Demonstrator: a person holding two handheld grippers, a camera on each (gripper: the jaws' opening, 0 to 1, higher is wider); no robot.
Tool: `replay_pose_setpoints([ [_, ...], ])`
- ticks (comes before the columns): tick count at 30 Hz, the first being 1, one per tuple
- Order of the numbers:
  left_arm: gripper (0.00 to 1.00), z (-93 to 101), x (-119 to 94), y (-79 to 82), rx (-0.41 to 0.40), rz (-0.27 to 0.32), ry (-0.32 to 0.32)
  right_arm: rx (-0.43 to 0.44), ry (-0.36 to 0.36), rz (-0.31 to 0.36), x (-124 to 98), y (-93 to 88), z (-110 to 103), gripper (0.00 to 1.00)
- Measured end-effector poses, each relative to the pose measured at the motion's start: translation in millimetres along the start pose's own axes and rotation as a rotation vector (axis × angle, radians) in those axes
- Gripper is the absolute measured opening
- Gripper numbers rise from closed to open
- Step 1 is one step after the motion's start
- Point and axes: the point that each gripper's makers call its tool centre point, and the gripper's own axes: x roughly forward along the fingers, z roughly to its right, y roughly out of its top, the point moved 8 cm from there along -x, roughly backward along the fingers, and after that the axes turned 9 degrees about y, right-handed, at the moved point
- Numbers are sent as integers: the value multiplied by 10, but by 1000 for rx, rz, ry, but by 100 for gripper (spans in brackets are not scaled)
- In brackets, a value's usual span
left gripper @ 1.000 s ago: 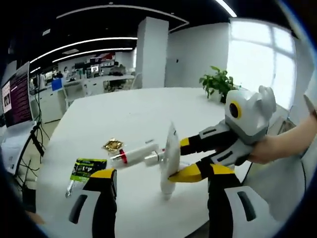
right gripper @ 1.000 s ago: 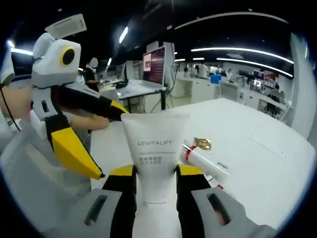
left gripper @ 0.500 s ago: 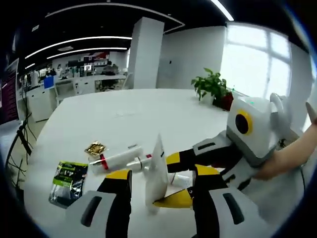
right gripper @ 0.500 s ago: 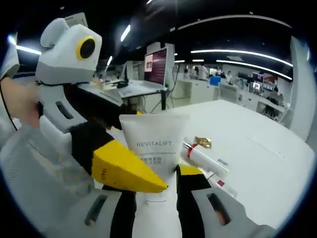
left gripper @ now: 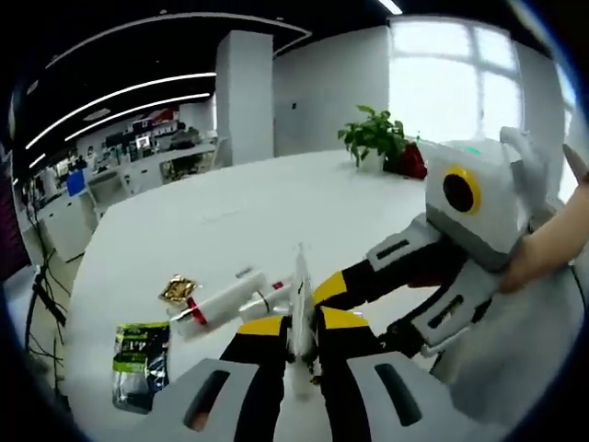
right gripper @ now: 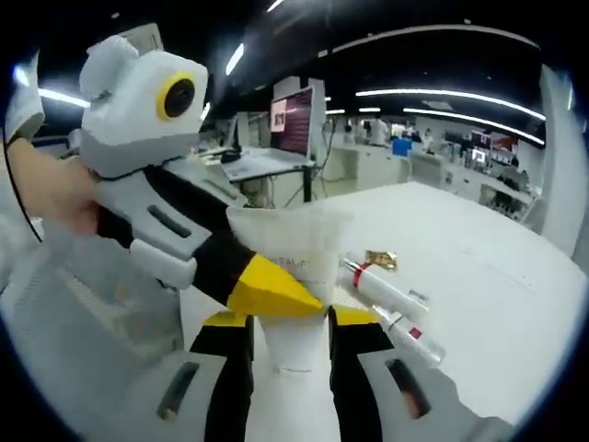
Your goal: Arrange the skincare products in the storage area until every visible bottle or jar stands upright without overlapping.
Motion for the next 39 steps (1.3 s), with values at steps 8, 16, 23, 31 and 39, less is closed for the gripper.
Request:
replay_pose_setpoints([
  [8,9,30,10,-41,-58,43,-143,-86,97,-95,-87,-141,122,40],
  [16,9,-12,27,-61,-45,56,-250,-95,187,-149,98,-394,256,41],
  [23,9,-51,75,-32,-41,45,-324,-126,314,-144,288,-373,291,31],
  [31,10,80,89,-4,-31,49,-426,-180,289,-182,118,-378,203,23],
  [39,10,450,248,123,38,73,-540,-150,192,-172,-354,-537,162,22],
])
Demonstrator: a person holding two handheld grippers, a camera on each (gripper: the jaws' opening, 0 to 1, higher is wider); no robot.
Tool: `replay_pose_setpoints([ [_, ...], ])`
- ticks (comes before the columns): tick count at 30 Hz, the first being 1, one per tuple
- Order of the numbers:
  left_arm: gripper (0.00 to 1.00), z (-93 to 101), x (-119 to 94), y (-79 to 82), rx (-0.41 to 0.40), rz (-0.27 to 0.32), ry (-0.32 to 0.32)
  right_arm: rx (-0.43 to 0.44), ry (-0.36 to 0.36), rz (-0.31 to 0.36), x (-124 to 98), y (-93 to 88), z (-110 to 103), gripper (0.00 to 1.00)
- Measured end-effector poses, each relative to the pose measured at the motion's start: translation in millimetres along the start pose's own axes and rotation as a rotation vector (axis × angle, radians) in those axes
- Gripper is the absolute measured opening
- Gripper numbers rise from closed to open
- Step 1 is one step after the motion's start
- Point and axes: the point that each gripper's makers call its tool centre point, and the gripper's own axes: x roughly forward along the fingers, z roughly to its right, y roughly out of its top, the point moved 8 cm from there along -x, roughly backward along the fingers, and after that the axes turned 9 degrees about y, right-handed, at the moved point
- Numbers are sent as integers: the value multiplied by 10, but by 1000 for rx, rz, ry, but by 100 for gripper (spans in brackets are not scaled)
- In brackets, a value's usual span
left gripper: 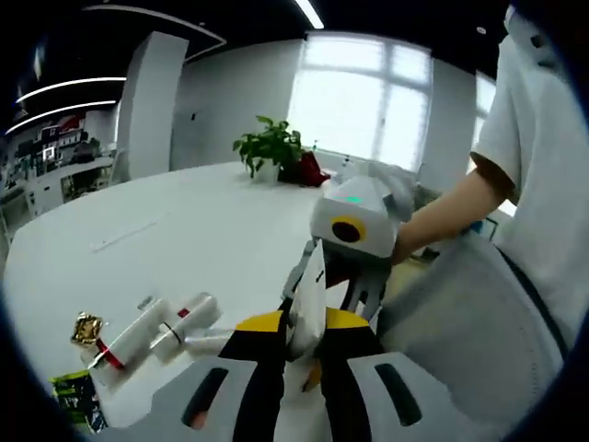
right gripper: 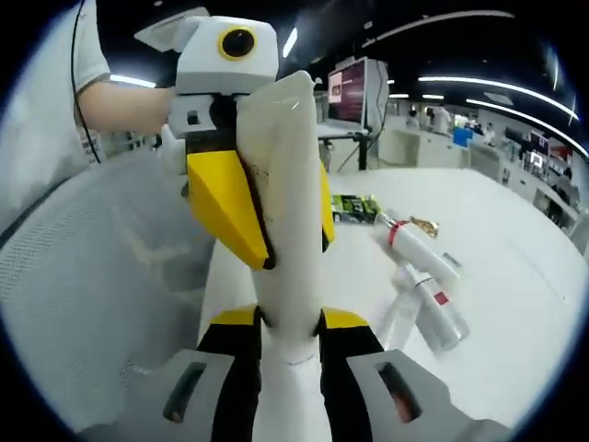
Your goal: Arrange the skincare products in the storage area until every visible bottle or jar stands upright without overlapping.
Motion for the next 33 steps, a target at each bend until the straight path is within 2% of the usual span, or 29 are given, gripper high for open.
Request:
replay_pose_setpoints([
  [9,10,-86,348,158,77,-33,-53,40,-85,13,-276,-111,202,22],
  [14,10,-174,555,264,116,-46,-78,51,-108,15,-391,-146,342,23],
  [25,10,-347,803,370,101,-24,-99,57,-122,2,-551,-203,658,22],
  [33,10,-371,899,425,100,-14,-103,50,-105,-16,-621,-223,814,22],
])
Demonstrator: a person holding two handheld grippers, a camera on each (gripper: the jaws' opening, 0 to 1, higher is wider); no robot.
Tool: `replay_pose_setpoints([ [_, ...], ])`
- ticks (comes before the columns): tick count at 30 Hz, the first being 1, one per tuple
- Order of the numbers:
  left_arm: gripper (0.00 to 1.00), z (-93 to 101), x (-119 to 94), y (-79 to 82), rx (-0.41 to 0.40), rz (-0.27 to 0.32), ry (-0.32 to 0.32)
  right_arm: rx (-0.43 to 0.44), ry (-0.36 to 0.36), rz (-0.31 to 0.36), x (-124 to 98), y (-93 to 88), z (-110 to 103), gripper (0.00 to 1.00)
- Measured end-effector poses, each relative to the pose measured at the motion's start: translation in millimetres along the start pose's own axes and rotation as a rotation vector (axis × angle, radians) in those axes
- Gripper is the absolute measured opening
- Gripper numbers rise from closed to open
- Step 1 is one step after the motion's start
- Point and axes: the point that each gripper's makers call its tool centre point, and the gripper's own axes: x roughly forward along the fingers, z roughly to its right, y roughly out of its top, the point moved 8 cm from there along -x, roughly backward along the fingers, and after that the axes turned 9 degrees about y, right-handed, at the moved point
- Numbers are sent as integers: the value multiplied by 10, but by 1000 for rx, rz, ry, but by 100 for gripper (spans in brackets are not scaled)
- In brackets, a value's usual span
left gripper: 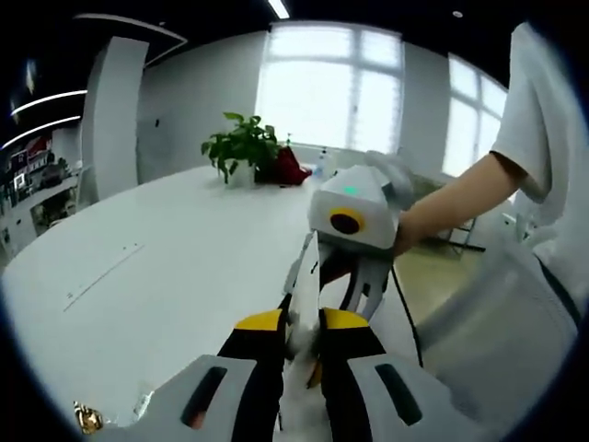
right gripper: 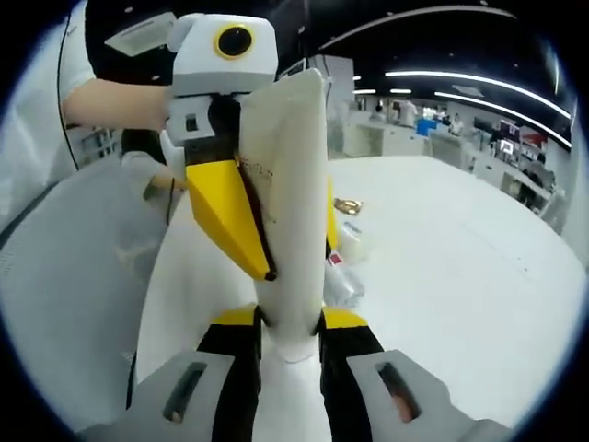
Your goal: Arrange the skincare products in the storage area until every visible bottle or jar stands upright without overlapping.
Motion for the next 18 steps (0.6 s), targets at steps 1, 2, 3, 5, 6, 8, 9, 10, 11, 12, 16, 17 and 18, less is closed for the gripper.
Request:
replay_pose_setpoints([
  [1,10,-16,13,5,1,0,-1,1,-1,-1,-5,-5,30,22],
  [2,10,-33,26,10,5,0,-3,1,-2,-3,-7,-7,32,22],
  [3,10,-61,41,11,5,0,-4,4,-8,-5,-10,-7,46,22],
  [5,10,-85,56,12,17,0,-12,15,-26,-6,-15,-12,52,22],
  [6,10,-90,57,11,20,-4,-18,21,-36,-6,-14,-8,39,22],
  [8,10,-99,68,8,33,-22,-36,28,-57,-4,-17,-15,45,22],
  [9,10,-121,85,7,39,-31,-45,30,-68,-2,-18,-22,50,22],
  [10,10,-130,93,8,41,-35,-48,33,-75,1,-19,-26,53,22],
  [11,10,-151,107,5,46,-39,-51,37,-91,3,-21,-29,62,22],
  [12,11,-159,116,1,51,-45,-52,37,-97,4,-21,-28,65,22],
  [16,11,-140,132,-13,71,-60,-56,41,-110,7,-27,-38,91,22],
  [17,11,-154,132,-11,70,-61,-57,40,-111,6,-27,-40,99,22],
  [18,11,-162,135,-12,72,-61,-58,39,-112,6,-26,-49,110,22],
])
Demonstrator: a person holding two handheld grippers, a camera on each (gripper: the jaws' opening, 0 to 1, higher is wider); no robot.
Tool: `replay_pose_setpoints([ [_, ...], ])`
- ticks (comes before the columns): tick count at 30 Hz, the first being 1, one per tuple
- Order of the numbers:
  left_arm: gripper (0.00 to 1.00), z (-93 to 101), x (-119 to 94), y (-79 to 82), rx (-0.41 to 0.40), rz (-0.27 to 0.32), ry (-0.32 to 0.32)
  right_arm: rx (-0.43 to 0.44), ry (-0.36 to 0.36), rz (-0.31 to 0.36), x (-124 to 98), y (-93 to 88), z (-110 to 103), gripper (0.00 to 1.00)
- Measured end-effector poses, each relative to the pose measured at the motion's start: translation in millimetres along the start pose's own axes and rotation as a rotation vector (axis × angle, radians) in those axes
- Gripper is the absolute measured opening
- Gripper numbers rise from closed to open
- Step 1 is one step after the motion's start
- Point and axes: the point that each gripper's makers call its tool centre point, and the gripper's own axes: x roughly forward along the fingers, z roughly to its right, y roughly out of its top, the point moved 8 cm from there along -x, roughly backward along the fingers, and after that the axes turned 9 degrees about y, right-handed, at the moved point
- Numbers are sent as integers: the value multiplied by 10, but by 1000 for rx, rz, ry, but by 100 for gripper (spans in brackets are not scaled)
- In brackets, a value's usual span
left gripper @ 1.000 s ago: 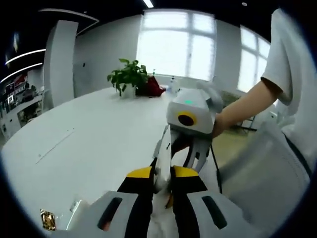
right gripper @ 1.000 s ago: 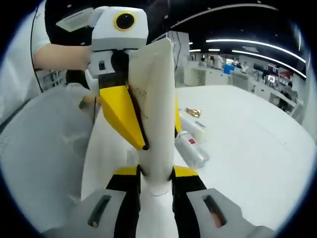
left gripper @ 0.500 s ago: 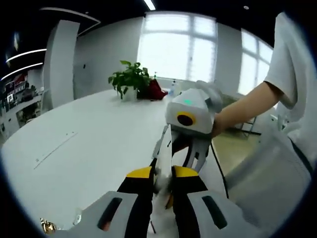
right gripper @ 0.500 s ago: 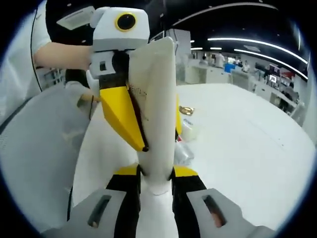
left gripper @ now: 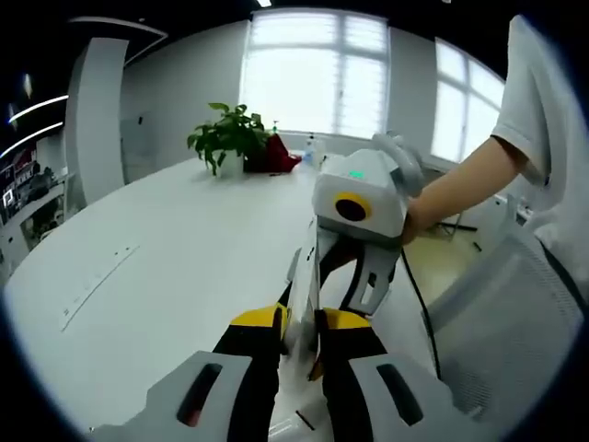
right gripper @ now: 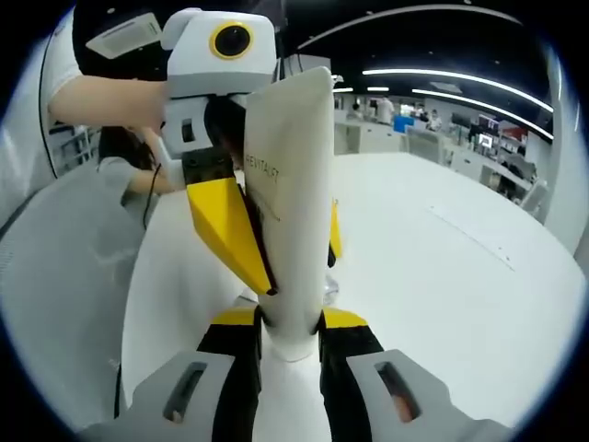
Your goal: Arrange the skincare products in the storage area until every visible bottle or jar stands upright without overlapping.
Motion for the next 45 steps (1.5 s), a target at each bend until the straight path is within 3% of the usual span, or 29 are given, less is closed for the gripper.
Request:
replay_pose_setpoints([
  [11,12,-12,34,-15,6,-19,7,27,-21,20,17,-20,10,24],
  [13,12,-7,36,-13,-7,-18,16,67,-13,62,26,-16,8,28],
  [15,14,-8,36,-28,-22,-30,19,75,-26,58,33,-6,8,36],
  [17,21,-15,28,-43,-57,-36,39,71,-43,6,44,-33,16,36],
  [25,41,-62,-52,-39,-125,-21,90,125,-101,5,47,-24,-30,52],
  [29,60,-71,-92,-63,-165,-13,126,163,-163,10,43,-4,-40,57],
  [36,63,-27,-253,-125,-250,-26,181,183,-213,-2,-16,54,-135,66],
  [40,77,-64,-395,-186,-299,-6,220,193,-234,-6,-62,55,-190,73],
  [45,91,71,-524,-253,-331,-2,236,222,-256,-11,-124,36,-292,77],
])
